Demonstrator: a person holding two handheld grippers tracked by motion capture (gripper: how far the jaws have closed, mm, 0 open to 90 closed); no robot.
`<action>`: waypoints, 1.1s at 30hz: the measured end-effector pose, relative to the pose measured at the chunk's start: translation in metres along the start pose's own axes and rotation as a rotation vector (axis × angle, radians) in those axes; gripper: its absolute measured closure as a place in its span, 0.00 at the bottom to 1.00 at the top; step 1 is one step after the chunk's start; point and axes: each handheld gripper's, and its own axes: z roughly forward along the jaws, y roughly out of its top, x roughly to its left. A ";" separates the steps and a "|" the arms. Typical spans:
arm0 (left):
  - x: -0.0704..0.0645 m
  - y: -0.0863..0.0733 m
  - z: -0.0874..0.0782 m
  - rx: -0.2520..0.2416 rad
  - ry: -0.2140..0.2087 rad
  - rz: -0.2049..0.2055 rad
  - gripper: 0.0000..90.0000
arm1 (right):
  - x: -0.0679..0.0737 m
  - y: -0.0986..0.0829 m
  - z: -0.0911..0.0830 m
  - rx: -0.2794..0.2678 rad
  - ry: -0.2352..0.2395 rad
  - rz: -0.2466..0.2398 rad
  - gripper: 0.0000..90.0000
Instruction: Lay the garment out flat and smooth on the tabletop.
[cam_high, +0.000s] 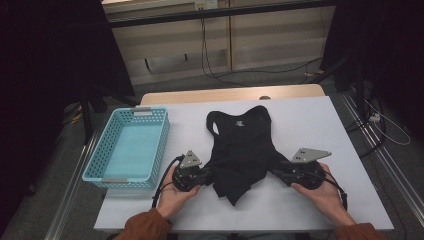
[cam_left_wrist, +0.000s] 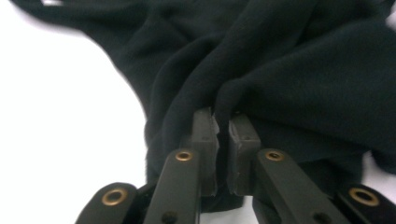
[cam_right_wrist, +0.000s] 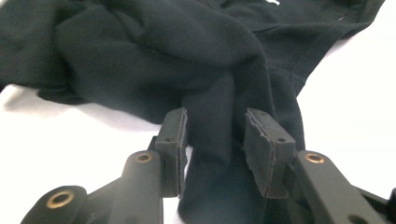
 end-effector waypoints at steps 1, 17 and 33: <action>-0.001 0.001 -0.004 -0.019 -0.007 -0.002 0.83 | 0.002 0.002 0.003 -0.016 0.020 -0.012 0.67; -0.025 0.012 -0.031 -0.104 -0.069 0.044 0.59 | -0.003 0.008 -0.006 -0.081 -0.019 -0.002 0.98; -0.074 0.025 0.014 0.029 -0.144 0.199 0.33 | -0.019 0.017 -0.016 -0.148 -0.096 0.054 0.98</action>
